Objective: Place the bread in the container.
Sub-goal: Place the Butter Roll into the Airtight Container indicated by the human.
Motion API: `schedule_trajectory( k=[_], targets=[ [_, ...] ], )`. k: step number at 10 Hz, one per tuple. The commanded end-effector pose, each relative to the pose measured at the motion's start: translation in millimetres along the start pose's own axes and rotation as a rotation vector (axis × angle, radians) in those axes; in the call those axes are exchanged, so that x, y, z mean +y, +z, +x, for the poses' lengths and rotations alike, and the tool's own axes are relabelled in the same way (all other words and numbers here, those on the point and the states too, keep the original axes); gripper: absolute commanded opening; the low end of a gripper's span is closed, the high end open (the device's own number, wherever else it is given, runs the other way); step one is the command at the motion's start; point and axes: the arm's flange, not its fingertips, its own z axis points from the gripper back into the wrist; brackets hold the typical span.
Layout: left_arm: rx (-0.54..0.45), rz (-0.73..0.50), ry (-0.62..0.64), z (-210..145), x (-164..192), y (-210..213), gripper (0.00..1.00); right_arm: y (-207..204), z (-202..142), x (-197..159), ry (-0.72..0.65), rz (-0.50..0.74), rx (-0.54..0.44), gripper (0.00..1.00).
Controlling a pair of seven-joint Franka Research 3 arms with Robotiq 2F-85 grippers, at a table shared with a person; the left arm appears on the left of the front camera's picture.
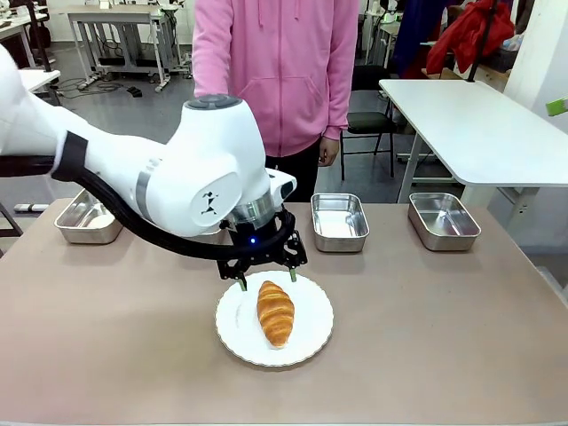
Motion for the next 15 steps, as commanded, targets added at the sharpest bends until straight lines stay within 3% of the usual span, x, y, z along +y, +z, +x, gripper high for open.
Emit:
schedule_trajectory(
  k=[1,7,14,15],
  targets=[
    [0.016,0.036,0.004,4,-20,-12,1.00,0,0,-2,0.009,0.015,-0.021,1.00],
    [0.059,0.131,0.034,-6,-27,-41,1.00,0,0,-2,0.009,0.015,-0.021,1.00],
    [0.042,0.169,0.004,1,-28,-66,1.00,0,0,-2,0.009,0.015,-0.021,1.00],
    [0.053,0.168,0.002,1,-29,-66,0.80,0,0,-2,0.009,0.015,-0.021,1.00]
  ],
)
